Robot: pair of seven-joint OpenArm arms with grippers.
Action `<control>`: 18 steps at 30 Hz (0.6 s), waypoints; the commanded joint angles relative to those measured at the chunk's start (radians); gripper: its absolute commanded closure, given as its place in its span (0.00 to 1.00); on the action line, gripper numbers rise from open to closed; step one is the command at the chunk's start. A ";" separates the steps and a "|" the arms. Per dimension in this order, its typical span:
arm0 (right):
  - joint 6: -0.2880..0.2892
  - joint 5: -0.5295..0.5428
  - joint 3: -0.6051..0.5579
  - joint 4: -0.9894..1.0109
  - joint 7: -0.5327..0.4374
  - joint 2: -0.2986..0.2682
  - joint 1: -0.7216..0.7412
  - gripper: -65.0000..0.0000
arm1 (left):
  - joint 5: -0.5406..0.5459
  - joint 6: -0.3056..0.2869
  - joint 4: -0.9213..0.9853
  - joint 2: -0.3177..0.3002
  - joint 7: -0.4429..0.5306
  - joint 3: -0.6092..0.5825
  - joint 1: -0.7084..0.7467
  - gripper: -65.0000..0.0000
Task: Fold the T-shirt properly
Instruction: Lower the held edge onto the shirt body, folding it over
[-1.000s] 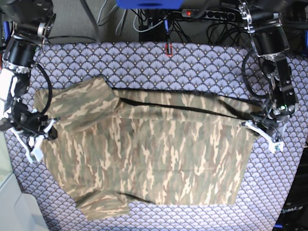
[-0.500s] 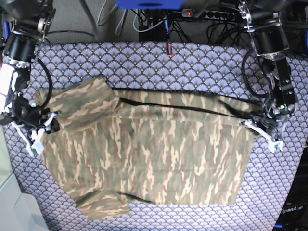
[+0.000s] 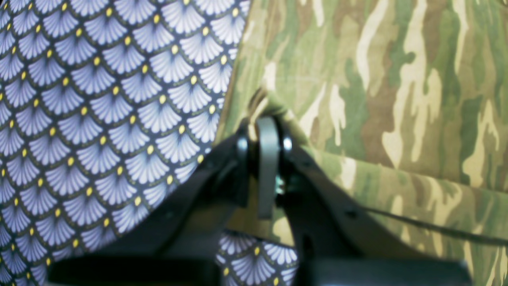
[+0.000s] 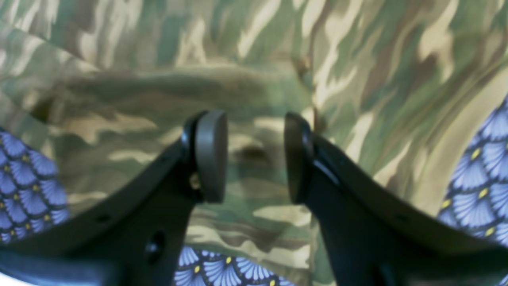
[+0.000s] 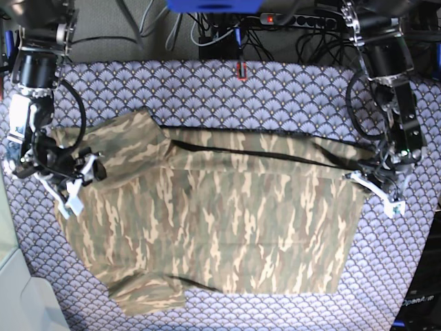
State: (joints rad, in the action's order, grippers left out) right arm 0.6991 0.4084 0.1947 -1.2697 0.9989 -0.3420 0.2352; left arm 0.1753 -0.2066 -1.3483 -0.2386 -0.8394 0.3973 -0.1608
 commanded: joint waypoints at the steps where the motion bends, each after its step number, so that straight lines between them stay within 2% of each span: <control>1: -0.001 0.016 0.005 0.000 -0.035 -0.018 0.023 0.61 | 0.000 0.000 -0.021 -0.017 0.018 0.004 -0.010 0.99; 7: -0.001 0.016 0.004 0.051 -0.070 -0.032 0.023 0.62 | 0.000 0.002 -0.020 -0.014 0.019 0.004 -0.006 0.99; 18: -0.001 0.016 0.004 0.051 -0.071 -0.027 0.045 0.62 | 0.000 0.003 -0.020 -0.012 0.019 0.004 -0.004 0.99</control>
State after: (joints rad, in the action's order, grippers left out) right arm 0.6991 0.4084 0.1940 -1.2030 0.9447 -0.3523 0.2558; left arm 0.1753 -0.2062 -1.3499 -0.2378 -0.8383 0.3973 -0.1444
